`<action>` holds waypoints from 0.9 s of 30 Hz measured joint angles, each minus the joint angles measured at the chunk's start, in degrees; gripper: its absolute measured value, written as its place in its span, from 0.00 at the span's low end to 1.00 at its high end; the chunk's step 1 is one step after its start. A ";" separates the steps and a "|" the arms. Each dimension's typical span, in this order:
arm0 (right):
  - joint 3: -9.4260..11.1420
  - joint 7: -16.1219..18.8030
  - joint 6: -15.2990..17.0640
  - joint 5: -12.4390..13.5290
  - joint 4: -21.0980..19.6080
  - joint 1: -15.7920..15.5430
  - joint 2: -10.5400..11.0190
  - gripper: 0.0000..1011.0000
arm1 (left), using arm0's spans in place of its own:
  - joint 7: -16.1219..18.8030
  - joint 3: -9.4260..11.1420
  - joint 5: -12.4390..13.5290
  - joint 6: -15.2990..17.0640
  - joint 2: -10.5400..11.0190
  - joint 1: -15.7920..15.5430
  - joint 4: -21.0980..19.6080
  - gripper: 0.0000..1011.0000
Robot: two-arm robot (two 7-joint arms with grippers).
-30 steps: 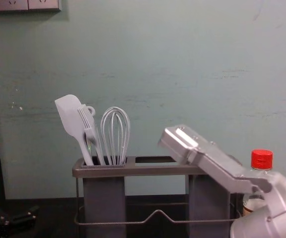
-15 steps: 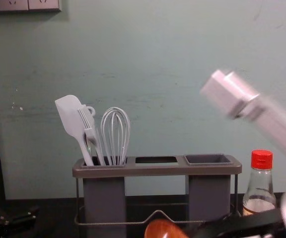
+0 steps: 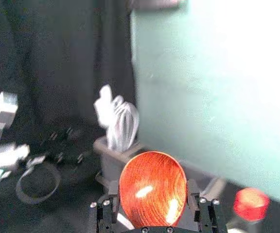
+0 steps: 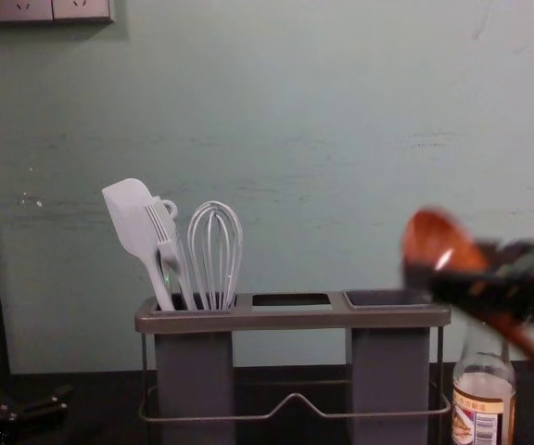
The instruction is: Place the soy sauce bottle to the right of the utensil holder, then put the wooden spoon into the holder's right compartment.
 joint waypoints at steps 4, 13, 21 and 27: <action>2.83 -0.85 -6.37 1.81 -0.42 -1.63 -0.61 0.83 | 0.00 0.00 0.00 0.00 0.00 0.00 0.00 0.99; 4.43 3.63 -26.42 8.05 2.81 -3.36 -3.29 0.83 | 0.00 0.00 0.00 0.00 0.00 0.00 0.00 0.99; 3.59 3.65 -30.01 8.41 4.34 -3.83 -3.76 0.83 | 0.00 0.00 0.00 0.00 0.00 0.00 0.00 0.99; 3.65 3.66 -30.00 8.41 4.32 -3.72 -3.77 0.83 | 0.00 0.00 0.00 0.00 0.00 0.00 0.00 0.99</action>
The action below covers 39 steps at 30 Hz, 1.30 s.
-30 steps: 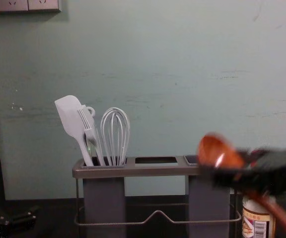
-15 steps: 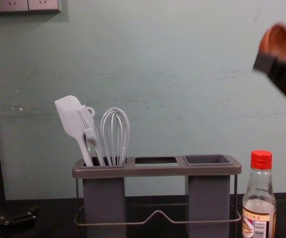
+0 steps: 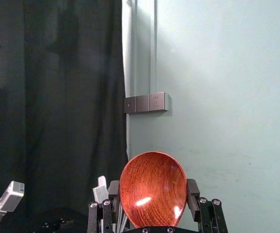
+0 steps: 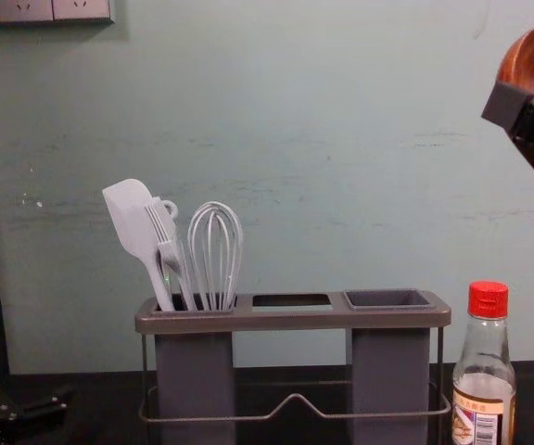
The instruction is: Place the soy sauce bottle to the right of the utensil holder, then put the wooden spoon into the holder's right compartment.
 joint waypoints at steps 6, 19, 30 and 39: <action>0.03 0.00 0.04 0.01 -0.04 0.09 -0.03 0.83 | 0.00 0.00 0.00 0.00 0.00 0.00 0.00 0.99; -0.21 0.03 0.10 0.15 0.08 0.45 0.16 0.83 | 0.00 0.00 0.00 0.00 0.00 0.00 0.00 0.99; -5.02 2.29 0.00 0.50 8.34 13.17 0.28 0.83 | 0.00 0.00 0.00 0.00 0.00 0.00 0.00 0.99; -9.22 6.06 -3.79 1.39 21.75 26.17 -1.78 0.83 | 0.00 0.00 0.00 0.00 0.00 0.00 0.00 0.99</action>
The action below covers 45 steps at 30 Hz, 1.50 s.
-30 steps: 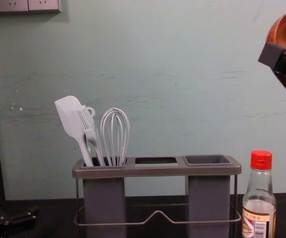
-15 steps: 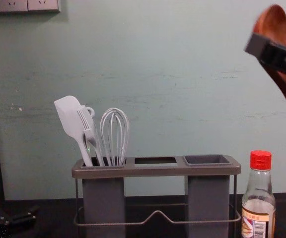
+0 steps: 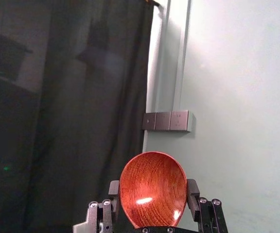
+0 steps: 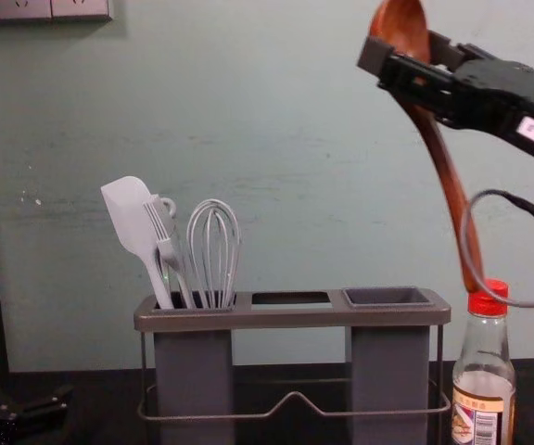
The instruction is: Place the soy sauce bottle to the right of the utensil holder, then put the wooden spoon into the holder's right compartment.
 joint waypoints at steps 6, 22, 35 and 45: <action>-1.47 0.81 -2.74 0.86 6.73 5.26 -1.96 0.83 | 0.00 0.00 0.00 0.00 0.00 0.00 0.00 0.99; -3.52 0.68 -11.24 1.71 22.71 12.97 -8.68 0.83 | 0.00 0.00 0.00 0.00 0.00 0.00 0.00 0.99; -3.11 0.58 -17.49 -0.51 32.72 13.15 -13.18 0.83 | 0.00 0.00 0.00 0.00 0.00 0.00 0.00 0.99; -1.87 0.17 -17.86 -1.28 31.41 10.09 -13.33 0.83 | 0.00 0.00 0.00 0.00 0.00 0.00 0.00 0.99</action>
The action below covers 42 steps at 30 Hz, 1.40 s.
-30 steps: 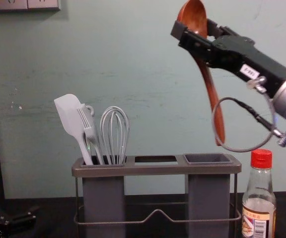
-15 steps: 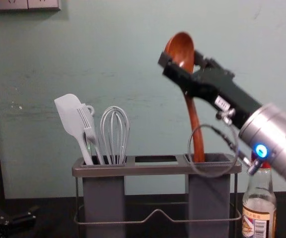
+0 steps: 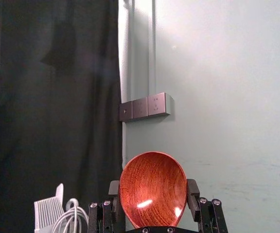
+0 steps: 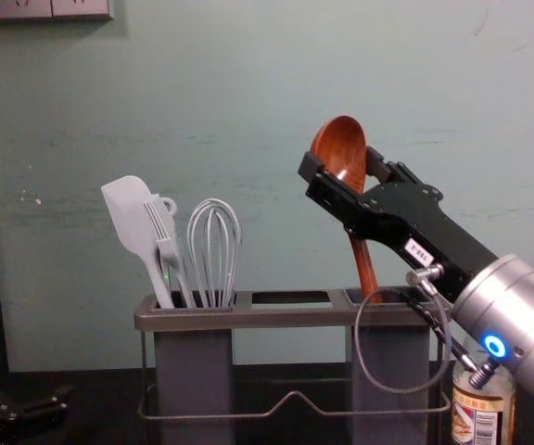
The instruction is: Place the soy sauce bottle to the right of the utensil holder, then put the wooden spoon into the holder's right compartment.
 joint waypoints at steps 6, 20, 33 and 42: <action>0.42 -1.17 0.20 -1.03 -1.08 -1.23 0.06 0.83 | 0.00 0.00 0.00 0.00 0.00 0.00 0.00 0.99; 1.31 -1.38 0.34 -1.36 -1.73 -1.52 -0.31 0.99 | 0.00 0.00 0.00 0.00 0.00 0.00 0.00 0.99; 1.77 -1.19 0.51 -0.82 -2.89 -1.42 -0.17 0.99 | 0.00 0.00 0.00 0.00 0.00 0.00 0.00 0.99; 2.79 -1.44 1.71 0.13 -8.72 -1.72 0.74 0.99 | 0.00 0.00 0.00 0.00 0.00 0.00 0.00 0.99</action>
